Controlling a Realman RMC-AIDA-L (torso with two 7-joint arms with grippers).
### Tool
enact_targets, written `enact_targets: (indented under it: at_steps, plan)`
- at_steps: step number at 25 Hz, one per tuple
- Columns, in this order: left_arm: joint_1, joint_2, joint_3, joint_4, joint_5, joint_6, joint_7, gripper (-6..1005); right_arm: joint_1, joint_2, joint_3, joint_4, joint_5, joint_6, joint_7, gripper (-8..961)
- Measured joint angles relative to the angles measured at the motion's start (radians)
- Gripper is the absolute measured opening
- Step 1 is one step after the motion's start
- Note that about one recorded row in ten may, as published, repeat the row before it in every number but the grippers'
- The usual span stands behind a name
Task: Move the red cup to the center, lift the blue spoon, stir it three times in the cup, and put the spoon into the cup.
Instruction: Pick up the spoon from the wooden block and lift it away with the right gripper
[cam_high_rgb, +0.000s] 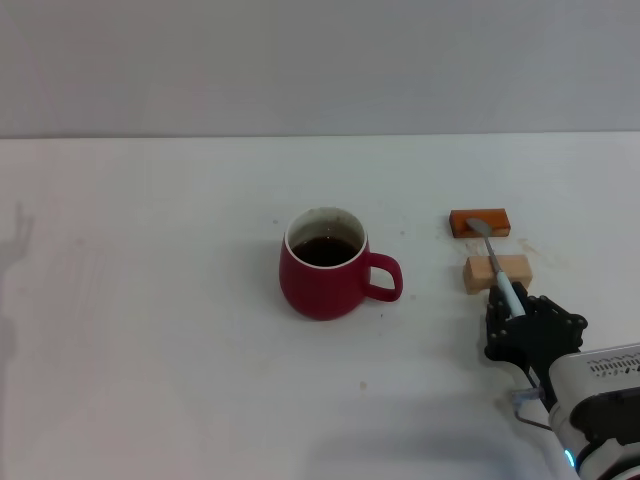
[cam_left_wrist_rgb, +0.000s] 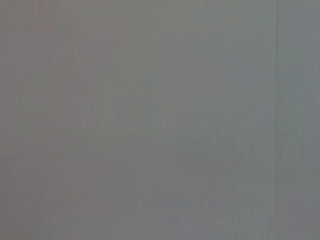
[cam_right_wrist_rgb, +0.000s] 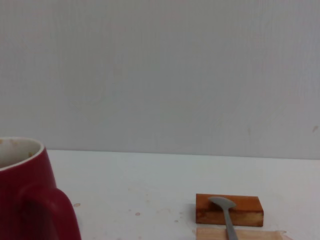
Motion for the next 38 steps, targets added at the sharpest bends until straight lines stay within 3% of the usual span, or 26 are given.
enact_targets:
  at_steps: [8, 38]
  plan:
    - [0.001, 0.0, 0.0, 0.001, 0.0, 0.0, 0.0, 861, -0.001, 0.0, 0.0, 0.005, 0.032, -0.002, -0.002, 149]
    - [0.003, 0.0, 0.0, 0.005, 0.001, -0.003, 0.0, 861, -0.008, -0.006, 0.0, 0.017, 0.027, -0.045, -0.01, 140]
